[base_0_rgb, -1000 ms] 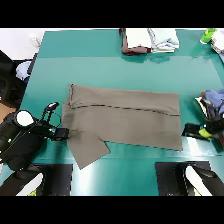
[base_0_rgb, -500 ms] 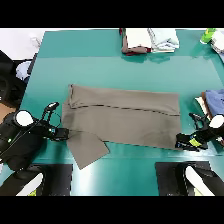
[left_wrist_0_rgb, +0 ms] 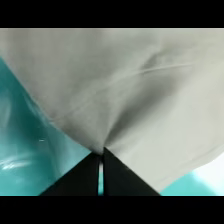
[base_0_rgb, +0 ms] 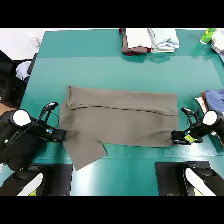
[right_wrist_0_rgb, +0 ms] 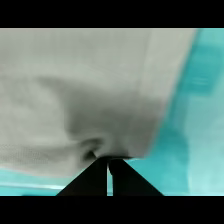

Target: Fold the shirts.

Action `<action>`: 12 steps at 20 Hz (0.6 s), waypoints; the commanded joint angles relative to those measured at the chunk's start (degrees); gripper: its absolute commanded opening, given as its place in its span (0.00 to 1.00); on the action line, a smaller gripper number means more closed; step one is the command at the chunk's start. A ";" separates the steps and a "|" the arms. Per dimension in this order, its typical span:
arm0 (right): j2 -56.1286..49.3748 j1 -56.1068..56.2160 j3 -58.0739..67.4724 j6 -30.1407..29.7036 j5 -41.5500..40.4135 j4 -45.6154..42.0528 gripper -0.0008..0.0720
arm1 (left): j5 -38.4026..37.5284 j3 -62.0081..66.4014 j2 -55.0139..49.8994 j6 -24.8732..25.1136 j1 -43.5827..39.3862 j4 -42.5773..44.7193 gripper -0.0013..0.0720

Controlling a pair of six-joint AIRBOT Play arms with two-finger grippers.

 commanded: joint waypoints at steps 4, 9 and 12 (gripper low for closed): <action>11.74 2.10 3.04 -0.09 12.66 -7.74 0.03 | -14.14 0.96 9.42 -1.55 0.04 2.64 0.06; 15.28 2.12 3.61 -0.11 12.24 -9.92 0.03 | -8.37 7.74 9.40 -1.42 0.04 2.95 0.06; 7.54 2.12 9.57 0.02 7.61 -9.92 0.03 | -4.20 12.94 4.07 -0.15 0.04 4.81 0.06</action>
